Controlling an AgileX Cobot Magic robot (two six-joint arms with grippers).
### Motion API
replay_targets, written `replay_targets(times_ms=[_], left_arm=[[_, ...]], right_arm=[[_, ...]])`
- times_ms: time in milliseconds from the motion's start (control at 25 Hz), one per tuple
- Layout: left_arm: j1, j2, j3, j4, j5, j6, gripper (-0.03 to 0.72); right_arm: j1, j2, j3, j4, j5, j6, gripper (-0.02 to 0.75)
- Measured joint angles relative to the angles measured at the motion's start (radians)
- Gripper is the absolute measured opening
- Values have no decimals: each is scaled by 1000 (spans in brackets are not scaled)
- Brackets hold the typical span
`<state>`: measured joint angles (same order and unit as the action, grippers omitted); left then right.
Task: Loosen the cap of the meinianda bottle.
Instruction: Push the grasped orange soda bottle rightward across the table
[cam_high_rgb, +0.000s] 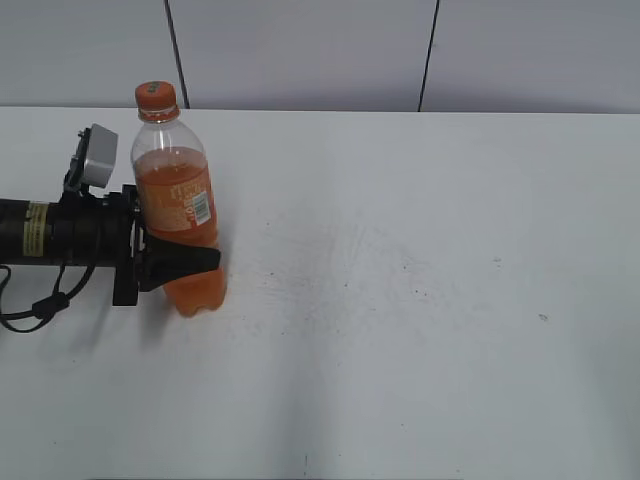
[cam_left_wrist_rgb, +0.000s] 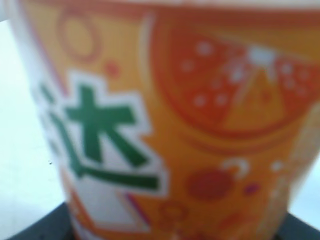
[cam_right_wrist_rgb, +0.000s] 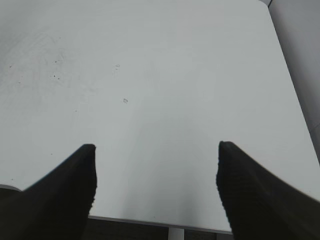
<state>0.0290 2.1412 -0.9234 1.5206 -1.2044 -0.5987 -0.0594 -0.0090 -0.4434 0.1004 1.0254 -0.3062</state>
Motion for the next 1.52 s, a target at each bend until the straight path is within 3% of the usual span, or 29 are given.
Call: replay_targets(times_ms=[480,720,1000,1200,1520], left_arm=[[-99,-79,0,-7,49,-1,399],[-234,-83,-9,-148,49,53,398],[-373,-14,-155,-202,48,66,398],[-397,62,-236,-204,48,75,398],[-397,157,-258,-216,42,100,396]], right_arm=[[0,0,0,0,0,0,561],[0,0,0,0,0,0,561],[0,0,0,0,0,0,561],[0,0,0,0,0,0,561],[0,0,0,0,0,0,561]])
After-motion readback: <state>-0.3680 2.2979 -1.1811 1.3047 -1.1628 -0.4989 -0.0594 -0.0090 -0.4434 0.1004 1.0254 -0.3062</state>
